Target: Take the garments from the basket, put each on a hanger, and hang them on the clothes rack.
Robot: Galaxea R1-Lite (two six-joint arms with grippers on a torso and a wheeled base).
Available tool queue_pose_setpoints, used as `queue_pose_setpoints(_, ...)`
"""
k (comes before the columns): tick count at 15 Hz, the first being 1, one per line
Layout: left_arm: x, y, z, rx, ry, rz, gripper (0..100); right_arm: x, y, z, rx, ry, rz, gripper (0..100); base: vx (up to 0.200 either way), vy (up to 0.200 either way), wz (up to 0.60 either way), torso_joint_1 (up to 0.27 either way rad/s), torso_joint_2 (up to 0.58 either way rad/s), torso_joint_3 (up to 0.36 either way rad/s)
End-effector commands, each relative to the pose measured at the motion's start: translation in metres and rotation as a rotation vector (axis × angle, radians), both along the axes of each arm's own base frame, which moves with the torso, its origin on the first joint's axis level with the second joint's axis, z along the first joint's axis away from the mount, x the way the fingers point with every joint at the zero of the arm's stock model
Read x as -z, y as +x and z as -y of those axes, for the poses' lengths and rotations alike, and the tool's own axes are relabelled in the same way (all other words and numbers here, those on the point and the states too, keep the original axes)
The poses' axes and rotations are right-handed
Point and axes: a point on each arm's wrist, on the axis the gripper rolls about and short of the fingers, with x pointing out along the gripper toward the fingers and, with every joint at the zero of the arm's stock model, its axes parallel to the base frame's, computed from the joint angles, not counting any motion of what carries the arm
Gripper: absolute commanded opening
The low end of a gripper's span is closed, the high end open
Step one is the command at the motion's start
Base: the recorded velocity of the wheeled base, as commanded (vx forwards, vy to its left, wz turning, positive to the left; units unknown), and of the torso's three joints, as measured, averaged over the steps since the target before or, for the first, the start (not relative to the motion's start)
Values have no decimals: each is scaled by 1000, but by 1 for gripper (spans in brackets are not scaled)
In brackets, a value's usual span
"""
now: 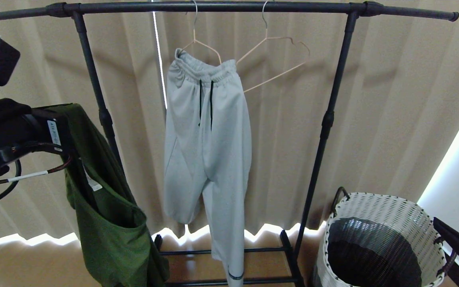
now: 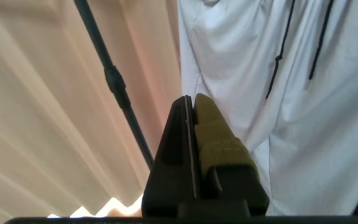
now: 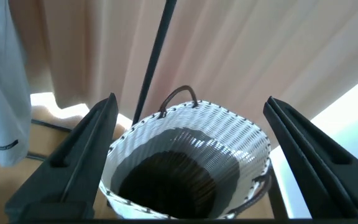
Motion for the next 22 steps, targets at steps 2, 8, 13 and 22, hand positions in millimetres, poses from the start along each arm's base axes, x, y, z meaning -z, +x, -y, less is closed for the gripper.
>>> queue_pose_setpoints(2,16,-12,-3,-3,6,-32,0,4,1,3,30,5,-23,100,0,0,0,46,-237,-278)
queue_pose_setpoints(8,34,-21,-11,15,14,-59,0,5,4,4,33,7,-42,100,0,0,0,184,-495,-288)
queue_pose_setpoints(13,44,-29,-11,62,9,-83,0,8,4,4,32,7,-52,100,0,0,0,193,-477,-280)
queue_pose_setpoints(22,60,-35,-16,53,28,-55,0,10,2,4,33,7,-58,100,0,0,0,192,-446,-244)
